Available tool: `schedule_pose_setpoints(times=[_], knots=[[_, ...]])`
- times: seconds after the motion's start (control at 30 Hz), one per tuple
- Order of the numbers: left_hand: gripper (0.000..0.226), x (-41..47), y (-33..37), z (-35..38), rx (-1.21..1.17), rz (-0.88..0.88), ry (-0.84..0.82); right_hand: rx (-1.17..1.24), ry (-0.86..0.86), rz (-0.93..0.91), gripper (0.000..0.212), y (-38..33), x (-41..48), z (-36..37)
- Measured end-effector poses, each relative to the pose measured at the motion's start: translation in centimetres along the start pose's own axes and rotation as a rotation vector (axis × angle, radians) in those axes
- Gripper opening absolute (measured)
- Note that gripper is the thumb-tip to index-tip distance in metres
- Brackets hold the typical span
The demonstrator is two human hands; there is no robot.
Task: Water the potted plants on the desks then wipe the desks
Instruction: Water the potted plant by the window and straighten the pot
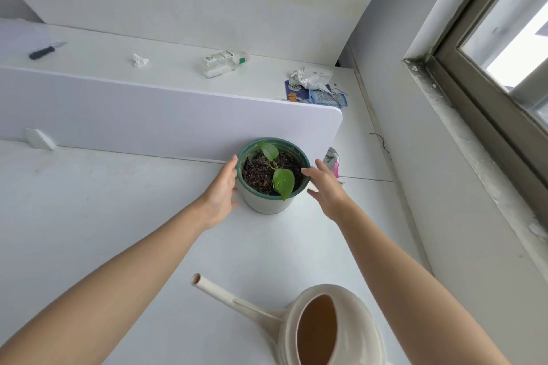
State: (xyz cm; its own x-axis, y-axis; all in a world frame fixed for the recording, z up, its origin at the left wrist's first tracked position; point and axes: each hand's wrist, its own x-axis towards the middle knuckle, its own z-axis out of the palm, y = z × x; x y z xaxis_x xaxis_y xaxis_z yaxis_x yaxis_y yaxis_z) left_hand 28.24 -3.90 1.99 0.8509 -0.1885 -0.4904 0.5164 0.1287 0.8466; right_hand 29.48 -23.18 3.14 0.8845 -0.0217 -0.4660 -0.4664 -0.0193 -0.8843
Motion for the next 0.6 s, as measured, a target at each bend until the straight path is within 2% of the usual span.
schedule_pose_setpoints(times=[0.07,0.23,0.33,0.4,0.47,0.6], knots=[[0.067,0.3,0.4,-0.7,-0.027,-0.010,0.018,-0.016,0.049,-0.044,0.067,0.5,-0.3,0.4],[0.042,-0.1,0.3,0.5,-0.027,0.009,-0.084,-0.037,0.035,-0.076,0.068,0.7,-0.6,0.9],[0.056,-0.4,-0.1,0.3,-0.006,-0.009,-0.070,-0.082,-0.013,-0.061,0.069,0.0,-0.7,0.6],[0.065,-0.6,-0.1,-0.3,0.024,0.012,0.021,-0.120,-0.025,-0.057,0.067,-0.1,-1.2,0.2],[0.068,-1.0,-0.7,-1.8,-0.006,0.023,0.115,-0.141,-0.009,-0.071,0.065,0.1,-2.4,-0.5],[0.065,-4.5,-4.1,-5.2,-0.094,-0.055,0.163,-0.154,0.012,-0.104,0.058,1.8,-6.6,-3.4]])
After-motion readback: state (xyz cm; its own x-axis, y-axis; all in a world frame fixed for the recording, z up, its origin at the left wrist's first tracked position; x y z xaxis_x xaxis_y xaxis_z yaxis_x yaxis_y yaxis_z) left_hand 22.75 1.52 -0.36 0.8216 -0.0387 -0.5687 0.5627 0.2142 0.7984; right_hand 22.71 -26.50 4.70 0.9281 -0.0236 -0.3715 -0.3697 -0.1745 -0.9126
